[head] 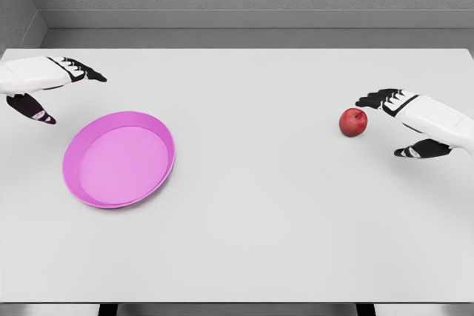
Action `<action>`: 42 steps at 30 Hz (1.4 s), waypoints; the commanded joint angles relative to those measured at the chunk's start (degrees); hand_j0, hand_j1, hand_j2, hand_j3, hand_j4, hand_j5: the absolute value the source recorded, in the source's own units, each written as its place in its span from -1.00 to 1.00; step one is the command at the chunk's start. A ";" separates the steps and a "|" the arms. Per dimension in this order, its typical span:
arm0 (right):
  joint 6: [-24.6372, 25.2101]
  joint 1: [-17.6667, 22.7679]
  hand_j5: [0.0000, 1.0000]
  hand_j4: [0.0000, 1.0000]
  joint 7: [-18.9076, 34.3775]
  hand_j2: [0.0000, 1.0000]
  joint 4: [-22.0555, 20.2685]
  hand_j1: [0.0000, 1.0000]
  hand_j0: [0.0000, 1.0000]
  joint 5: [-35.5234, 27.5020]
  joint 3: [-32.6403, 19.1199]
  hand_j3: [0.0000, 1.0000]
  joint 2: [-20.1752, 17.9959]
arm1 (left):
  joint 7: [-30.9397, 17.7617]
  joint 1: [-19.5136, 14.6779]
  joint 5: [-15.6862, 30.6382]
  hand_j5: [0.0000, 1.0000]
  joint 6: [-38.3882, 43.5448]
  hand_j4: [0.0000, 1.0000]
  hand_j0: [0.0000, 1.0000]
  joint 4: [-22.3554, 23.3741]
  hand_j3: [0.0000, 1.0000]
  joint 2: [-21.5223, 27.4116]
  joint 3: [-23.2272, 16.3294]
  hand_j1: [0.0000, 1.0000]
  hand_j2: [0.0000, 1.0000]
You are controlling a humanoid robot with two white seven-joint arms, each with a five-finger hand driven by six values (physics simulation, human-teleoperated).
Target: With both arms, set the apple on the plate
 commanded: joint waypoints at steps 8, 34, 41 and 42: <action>8.30 -1.14 1.00 1.00 3.13 1.00 -0.62 1.00 1.00 -0.64 0.10 1.00 0.17 | -0.12 0.00 0.17 1.00 0.15 1.00 1.00 -0.04 1.00 0.10 -0.18 1.00 1.00; 36.43 -25.31 1.00 1.00 19.48 1.00 7.90 1.00 1.00 -0.47 23.92 1.00 12.83 | -0.38 0.00 0.00 1.00 0.15 1.00 1.00 -0.04 1.00 0.02 -0.27 1.00 1.00; 37.40 -25.66 0.62 0.62 19.39 0.62 8.60 0.62 0.62 -0.47 23.92 0.62 12.74 | -0.38 0.00 0.00 1.00 0.15 1.00 1.00 -0.04 1.00 0.02 -0.18 1.00 1.00; 37.31 -25.58 0.41 0.41 19.39 0.41 8.43 0.41 0.41 -0.38 23.92 0.41 12.74 | -0.38 0.00 0.00 1.00 0.15 1.00 1.00 -0.04 1.00 0.02 -0.18 1.00 1.00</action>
